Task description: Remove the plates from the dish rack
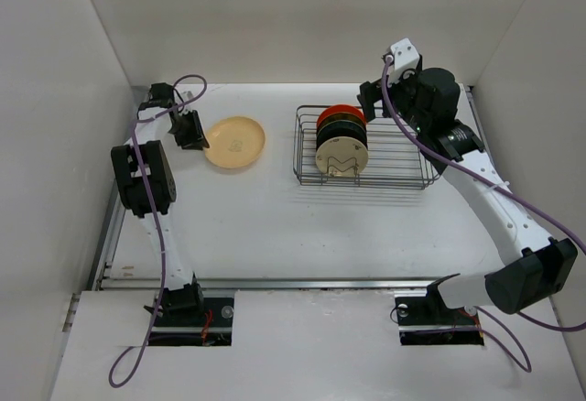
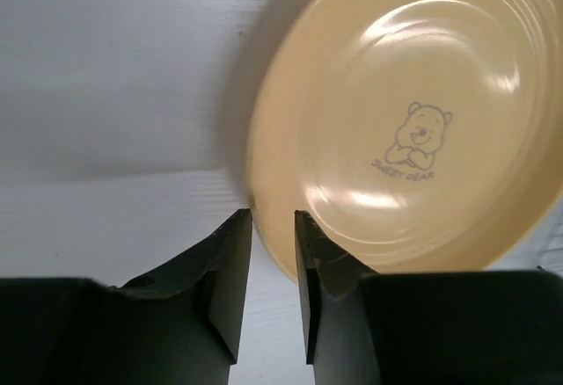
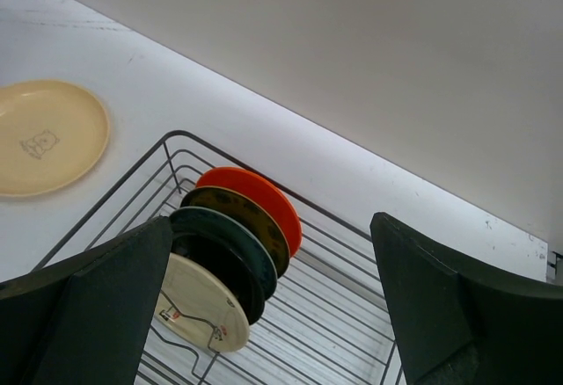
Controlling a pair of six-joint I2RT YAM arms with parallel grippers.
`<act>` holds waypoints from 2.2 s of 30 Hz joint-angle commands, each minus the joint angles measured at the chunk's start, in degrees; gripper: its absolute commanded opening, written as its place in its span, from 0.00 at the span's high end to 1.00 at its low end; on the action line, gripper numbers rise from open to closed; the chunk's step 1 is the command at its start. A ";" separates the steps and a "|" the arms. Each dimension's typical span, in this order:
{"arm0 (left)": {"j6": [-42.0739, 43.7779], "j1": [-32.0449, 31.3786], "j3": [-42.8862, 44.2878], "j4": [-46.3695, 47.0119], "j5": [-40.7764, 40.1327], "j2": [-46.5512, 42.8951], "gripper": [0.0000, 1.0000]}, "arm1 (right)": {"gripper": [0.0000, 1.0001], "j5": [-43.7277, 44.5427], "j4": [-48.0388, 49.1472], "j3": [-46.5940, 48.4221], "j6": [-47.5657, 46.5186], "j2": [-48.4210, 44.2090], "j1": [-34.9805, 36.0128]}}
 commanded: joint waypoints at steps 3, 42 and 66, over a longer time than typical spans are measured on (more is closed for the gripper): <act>0.46 1.12 1.80 -2.10 -1.60 -0.61 0.76 | 0.00 0.95 1.19 -0.24 -0.45 -0.92 -0.27; 23.23 -8.99 -10.50 1.76 0.68 -40.50 0.08 | 0.10 -32.37 -5.58 -14.22 -42.82 1.89 -2.73; 21.55 -8.99 -13.58 2.81 2.44 -39.98 0.08 | 0.45 -30.17 -1.71 -11.49 -37.55 10.50 -3.26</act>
